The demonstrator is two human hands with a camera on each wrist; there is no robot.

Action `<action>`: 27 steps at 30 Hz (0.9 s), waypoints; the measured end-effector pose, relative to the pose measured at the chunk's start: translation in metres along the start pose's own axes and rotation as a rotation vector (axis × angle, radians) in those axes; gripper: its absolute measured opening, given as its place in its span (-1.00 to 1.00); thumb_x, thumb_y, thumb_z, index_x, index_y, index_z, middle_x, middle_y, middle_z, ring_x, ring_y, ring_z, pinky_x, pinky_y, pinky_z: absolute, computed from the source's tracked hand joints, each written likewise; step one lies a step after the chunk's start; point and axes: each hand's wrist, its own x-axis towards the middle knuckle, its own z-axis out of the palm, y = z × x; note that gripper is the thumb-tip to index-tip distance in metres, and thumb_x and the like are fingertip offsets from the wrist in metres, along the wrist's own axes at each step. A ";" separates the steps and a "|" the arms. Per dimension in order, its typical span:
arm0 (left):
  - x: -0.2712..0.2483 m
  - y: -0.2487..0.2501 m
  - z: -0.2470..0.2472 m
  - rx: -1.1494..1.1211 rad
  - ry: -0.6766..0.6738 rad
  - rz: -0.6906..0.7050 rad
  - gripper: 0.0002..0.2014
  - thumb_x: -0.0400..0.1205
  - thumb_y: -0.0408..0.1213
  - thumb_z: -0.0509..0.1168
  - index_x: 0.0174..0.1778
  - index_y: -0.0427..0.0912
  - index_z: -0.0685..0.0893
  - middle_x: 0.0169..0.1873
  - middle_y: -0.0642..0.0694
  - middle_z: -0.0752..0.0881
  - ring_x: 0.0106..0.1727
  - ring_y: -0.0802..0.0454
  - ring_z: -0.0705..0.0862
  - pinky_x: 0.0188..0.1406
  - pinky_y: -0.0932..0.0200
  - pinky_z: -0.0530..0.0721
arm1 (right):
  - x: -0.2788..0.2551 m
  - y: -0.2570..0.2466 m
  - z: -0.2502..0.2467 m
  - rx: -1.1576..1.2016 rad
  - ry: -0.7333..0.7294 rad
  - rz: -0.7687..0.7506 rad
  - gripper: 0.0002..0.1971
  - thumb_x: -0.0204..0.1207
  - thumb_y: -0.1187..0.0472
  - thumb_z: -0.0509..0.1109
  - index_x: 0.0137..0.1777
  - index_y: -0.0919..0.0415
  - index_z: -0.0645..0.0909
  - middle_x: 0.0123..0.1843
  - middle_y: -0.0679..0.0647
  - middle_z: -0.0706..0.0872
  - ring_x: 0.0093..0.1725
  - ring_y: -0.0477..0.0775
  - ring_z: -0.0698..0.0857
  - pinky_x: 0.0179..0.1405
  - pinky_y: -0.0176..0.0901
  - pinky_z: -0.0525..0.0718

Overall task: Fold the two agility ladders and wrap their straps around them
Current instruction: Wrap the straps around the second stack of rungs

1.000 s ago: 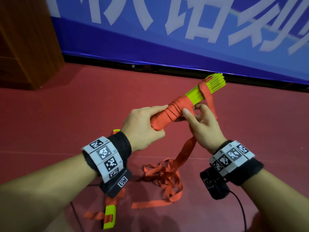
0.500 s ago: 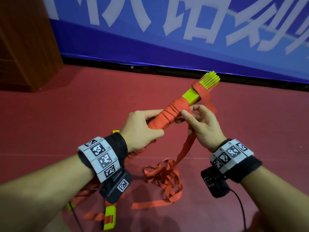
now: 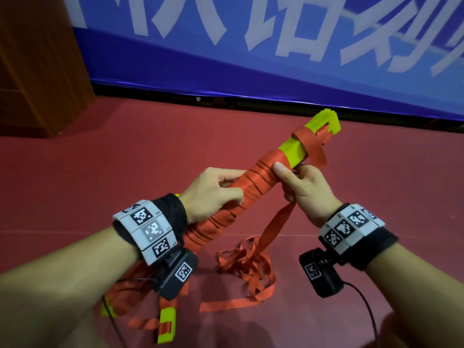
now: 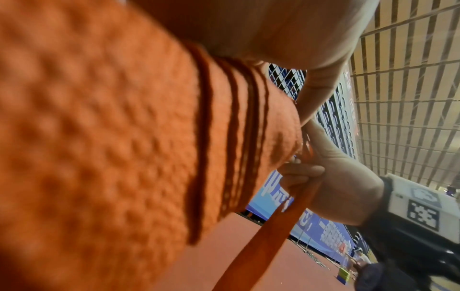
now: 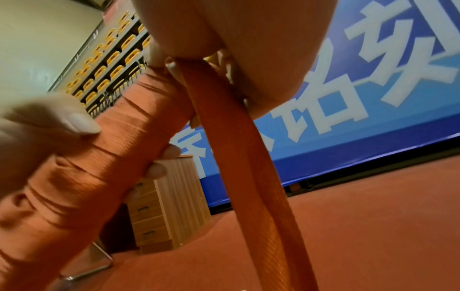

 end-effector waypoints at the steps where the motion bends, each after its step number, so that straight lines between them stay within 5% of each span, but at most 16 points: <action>1: 0.001 0.000 0.000 -0.014 -0.003 -0.018 -0.51 0.35 -0.37 0.35 0.19 0.04 0.85 -0.29 -0.15 0.74 -0.33 -0.05 0.62 -0.32 0.12 0.65 | 0.000 0.000 0.001 0.004 0.007 0.006 -0.60 0.40 -0.17 0.47 -0.38 0.13 0.48 -0.58 0.01 0.41 -0.58 0.01 0.38 -0.48 -0.15 0.40; 6: 0.003 -0.002 0.002 0.177 0.097 0.015 -0.54 0.46 -0.17 0.44 0.32 0.09 0.66 -0.18 0.02 0.80 -0.30 -0.07 0.75 -0.25 -0.01 0.76 | 0.005 0.004 0.012 0.100 0.108 0.037 -0.62 0.46 -0.17 0.60 -0.34 0.04 0.58 -0.49 0.03 0.46 -0.50 0.03 0.35 -0.49 -0.12 0.36; 9: -0.001 -0.005 0.009 0.544 0.194 0.091 -0.19 0.40 0.20 0.58 0.51 0.21 0.34 0.23 0.07 0.65 0.12 -0.03 0.73 0.16 -0.05 0.72 | 0.006 0.005 0.015 0.092 0.153 0.060 -0.60 0.50 -0.17 0.57 -0.34 0.08 0.58 -0.38 0.21 0.53 -0.47 0.05 0.37 -0.47 -0.13 0.37; 12: -0.005 -0.006 0.015 0.935 0.189 0.159 -0.01 0.34 0.27 0.60 0.54 0.24 0.11 0.37 0.08 0.41 0.19 -0.01 0.65 0.07 -0.07 0.72 | 0.007 0.005 0.017 0.074 0.171 0.099 -0.60 0.55 -0.17 0.53 -0.36 0.08 0.59 -0.38 0.16 0.67 -0.47 0.00 0.43 -0.43 -0.14 0.41; 15: -0.004 -0.005 0.016 1.061 0.275 0.178 -0.11 0.43 0.07 0.60 0.53 0.22 0.16 0.30 0.07 0.38 0.03 -0.05 0.66 -0.15 -0.04 0.71 | 0.006 0.003 0.020 0.064 0.177 0.140 -0.58 0.57 -0.17 0.49 -0.38 0.09 0.60 -0.44 0.04 0.73 -0.54 -0.10 0.48 -0.43 -0.19 0.44; 18: -0.003 -0.004 0.015 1.071 0.324 0.219 -0.26 0.51 -0.05 0.55 0.52 0.21 0.28 0.19 0.10 0.45 -0.13 -0.05 0.68 -0.24 0.01 0.66 | 0.006 0.004 0.019 0.052 0.161 0.171 -0.52 0.56 -0.23 0.47 -0.21 0.24 0.64 -0.31 0.24 0.79 -0.56 -0.04 0.44 -0.47 -0.15 0.44; 22: -0.003 -0.005 0.010 1.045 0.332 0.231 -0.27 0.50 -0.01 0.54 0.56 0.20 0.37 0.15 0.11 0.53 -0.08 -0.10 0.73 -0.16 -0.05 0.72 | 0.003 0.001 0.014 0.003 0.089 0.133 -0.41 0.67 -0.17 0.36 -0.03 0.49 0.70 -0.16 0.32 0.86 -0.65 -0.03 0.48 -0.57 -0.23 0.51; 27: 0.000 -0.003 0.003 1.010 0.327 0.223 -0.25 0.47 0.02 0.56 0.58 0.21 0.41 0.14 0.12 0.61 0.05 -0.11 0.73 -0.02 -0.11 0.74 | 0.001 0.001 0.008 0.022 -0.043 0.137 -0.49 0.71 -0.11 0.33 0.21 0.43 0.61 -0.06 0.21 0.89 -0.65 -0.03 0.47 -0.57 -0.26 0.47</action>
